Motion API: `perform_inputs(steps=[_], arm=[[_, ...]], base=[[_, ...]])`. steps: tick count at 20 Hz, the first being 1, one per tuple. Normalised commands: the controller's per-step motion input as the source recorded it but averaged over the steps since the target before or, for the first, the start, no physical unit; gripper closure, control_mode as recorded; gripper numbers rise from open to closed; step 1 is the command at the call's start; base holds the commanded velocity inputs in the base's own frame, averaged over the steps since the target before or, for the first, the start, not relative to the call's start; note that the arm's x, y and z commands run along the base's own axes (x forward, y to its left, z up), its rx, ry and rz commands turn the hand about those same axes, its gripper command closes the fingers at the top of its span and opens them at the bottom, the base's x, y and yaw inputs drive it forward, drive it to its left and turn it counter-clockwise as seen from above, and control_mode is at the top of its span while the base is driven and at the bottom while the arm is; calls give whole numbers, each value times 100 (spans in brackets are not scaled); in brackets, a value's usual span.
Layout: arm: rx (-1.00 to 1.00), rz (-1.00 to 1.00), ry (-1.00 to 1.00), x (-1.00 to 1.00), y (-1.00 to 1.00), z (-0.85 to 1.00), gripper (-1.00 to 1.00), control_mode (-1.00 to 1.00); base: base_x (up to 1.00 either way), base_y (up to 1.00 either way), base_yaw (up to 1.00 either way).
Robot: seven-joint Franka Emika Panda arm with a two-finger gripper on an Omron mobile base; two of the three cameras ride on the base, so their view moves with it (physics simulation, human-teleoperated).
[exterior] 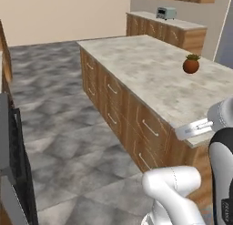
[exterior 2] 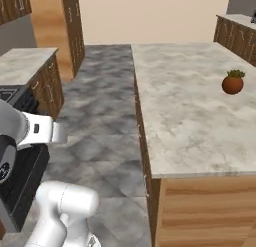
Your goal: Retrieve the sausage and cheese from the fridge and place them on the cutting board on the counter.
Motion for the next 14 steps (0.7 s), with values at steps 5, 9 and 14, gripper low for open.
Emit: perform_inputs(steps=[5,9,14], arm=[[0,0,0,0,0,0,-100,100],[0,0,0,0,0,0,-100,100],[0,0,0,0,0,0,-100,100]], base=[[13,-95,-53],[75,-100,-33],[89,-100,-13]])
